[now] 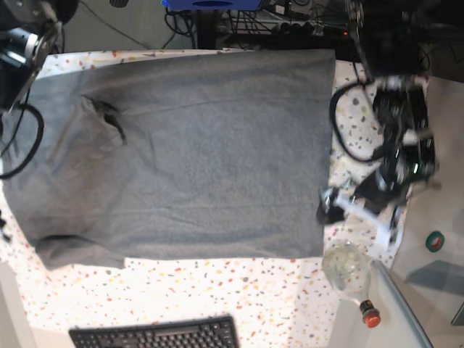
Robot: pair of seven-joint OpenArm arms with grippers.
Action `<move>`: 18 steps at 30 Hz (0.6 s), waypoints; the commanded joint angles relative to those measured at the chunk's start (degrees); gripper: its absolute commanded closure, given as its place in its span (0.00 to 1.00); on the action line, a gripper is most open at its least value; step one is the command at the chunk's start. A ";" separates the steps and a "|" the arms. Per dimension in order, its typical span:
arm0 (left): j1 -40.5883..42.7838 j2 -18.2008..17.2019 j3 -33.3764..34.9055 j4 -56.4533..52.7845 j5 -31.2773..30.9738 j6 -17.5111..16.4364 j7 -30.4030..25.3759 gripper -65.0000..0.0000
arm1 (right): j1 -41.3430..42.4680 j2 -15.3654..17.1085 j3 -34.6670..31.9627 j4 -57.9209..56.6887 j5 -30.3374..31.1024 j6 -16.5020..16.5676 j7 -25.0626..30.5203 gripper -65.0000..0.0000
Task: Layout the t-shirt on the table in an organized manner, then fold the t-shirt properly
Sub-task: 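Pull the shirt edge outward with the left gripper to straighten it, then release the shirt and raise the left gripper clear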
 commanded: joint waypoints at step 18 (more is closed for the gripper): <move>36.08 -0.13 -6.20 9.70 -16.15 -0.28 -0.39 0.00 | -14.41 -7.83 12.38 11.20 0.37 0.70 -3.89 0.48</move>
